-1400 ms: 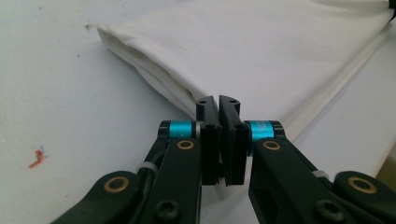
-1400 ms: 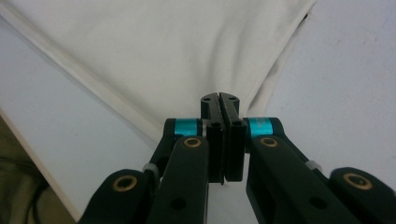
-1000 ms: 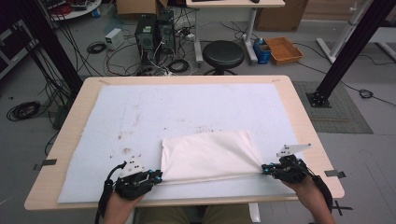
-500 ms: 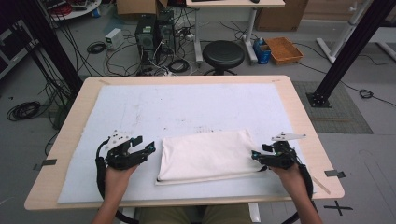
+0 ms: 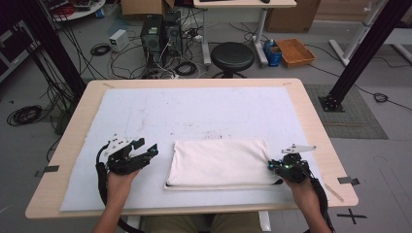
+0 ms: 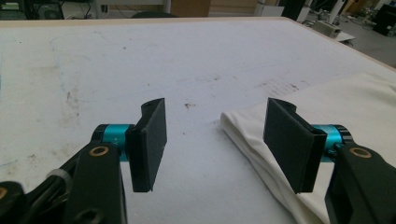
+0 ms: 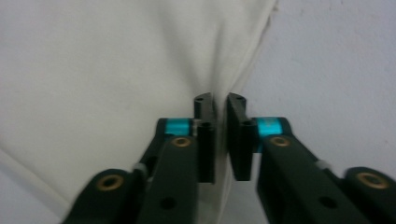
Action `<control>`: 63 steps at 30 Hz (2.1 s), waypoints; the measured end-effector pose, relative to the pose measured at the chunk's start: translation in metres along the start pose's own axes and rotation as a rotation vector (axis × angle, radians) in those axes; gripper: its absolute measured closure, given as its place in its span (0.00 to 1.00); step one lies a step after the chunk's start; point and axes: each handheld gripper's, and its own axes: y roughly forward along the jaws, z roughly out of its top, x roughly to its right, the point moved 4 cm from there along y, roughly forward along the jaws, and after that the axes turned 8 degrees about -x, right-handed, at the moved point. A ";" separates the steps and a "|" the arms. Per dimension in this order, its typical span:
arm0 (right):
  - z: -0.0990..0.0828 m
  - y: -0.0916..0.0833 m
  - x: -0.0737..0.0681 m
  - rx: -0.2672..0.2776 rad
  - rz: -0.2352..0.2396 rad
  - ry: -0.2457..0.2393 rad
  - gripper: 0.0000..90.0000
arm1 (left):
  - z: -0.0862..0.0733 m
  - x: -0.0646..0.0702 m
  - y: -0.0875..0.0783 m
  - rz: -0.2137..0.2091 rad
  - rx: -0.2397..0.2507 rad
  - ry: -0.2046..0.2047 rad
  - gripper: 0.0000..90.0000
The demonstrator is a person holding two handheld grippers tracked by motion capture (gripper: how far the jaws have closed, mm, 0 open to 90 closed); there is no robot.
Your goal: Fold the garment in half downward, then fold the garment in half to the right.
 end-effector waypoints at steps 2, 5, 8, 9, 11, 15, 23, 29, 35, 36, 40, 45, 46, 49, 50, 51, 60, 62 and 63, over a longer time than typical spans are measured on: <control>0.004 -0.002 0.003 0.073 -0.002 -0.023 0.42 | 0.000 0.001 0.001 -0.005 0.000 0.008 0.42; 0.014 -0.006 0.013 0.173 -0.059 -0.025 0.28 | 0.000 0.002 0.001 -0.015 -0.002 0.015 0.38; 0.025 -0.011 0.022 0.226 -0.094 -0.035 0.23 | 0.000 0.002 0.000 -0.019 -0.007 0.017 0.30; 0.028 -0.012 0.024 0.235 -0.105 -0.037 0.23 | -0.001 0.002 0.000 -0.026 -0.007 0.017 0.30; 0.031 -0.014 0.027 0.252 -0.116 -0.057 0.23 | -0.002 0.000 -0.001 -0.031 -0.010 0.017 0.30; 0.029 -0.015 0.031 0.260 -0.122 -0.076 0.23 | -0.004 0.000 -0.002 -0.039 -0.022 0.015 0.30; 0.021 -0.020 0.038 0.269 -0.105 -0.054 0.23 | -0.004 0.002 -0.001 -0.056 -0.031 0.015 0.30; 0.019 -0.021 0.035 0.270 -0.094 -0.065 0.23 | -0.004 0.004 0.000 -0.073 -0.043 0.024 0.30; 0.021 -0.020 0.032 0.270 -0.089 -0.074 0.23 | -0.005 0.007 -0.001 -0.090 -0.068 0.020 0.30; 0.021 -0.020 0.032 0.269 -0.087 -0.075 0.23 | -0.005 0.007 -0.001 -0.092 -0.075 0.012 0.30; 0.021 -0.018 0.032 0.268 -0.082 -0.083 0.23 | -0.009 0.009 0.000 -0.081 -0.128 -0.016 0.30; 0.022 -0.016 0.028 0.266 -0.069 -0.096 0.23 | -0.018 0.019 0.002 -0.092 -0.208 -0.048 0.30; 0.023 -0.015 0.027 0.264 -0.066 -0.103 0.23 | -0.019 0.022 0.002 -0.094 -0.222 -0.053 0.30; 0.024 -0.013 0.024 0.255 -0.061 -0.114 0.23 | -0.025 0.032 0.007 -0.107 -0.261 -0.062 0.30; 0.025 -0.012 0.024 0.255 -0.059 -0.121 0.23 | -0.027 0.036 0.009 -0.104 -0.274 -0.058 0.30; 0.025 -0.011 0.023 0.254 -0.054 -0.121 0.23 | -0.029 0.040 0.012 -0.101 -0.285 -0.062 0.30; 0.025 -0.010 0.020 0.247 -0.045 -0.131 0.23 | -0.042 0.060 0.019 -0.038 -0.388 -0.006 0.39; 0.025 -0.010 0.020 0.247 -0.043 -0.134 0.23 | -0.045 0.061 0.018 -0.023 -0.410 0.003 0.43; 0.025 -0.010 0.020 0.245 -0.042 -0.129 0.23 | -0.046 0.063 0.017 -0.012 -0.407 0.016 0.46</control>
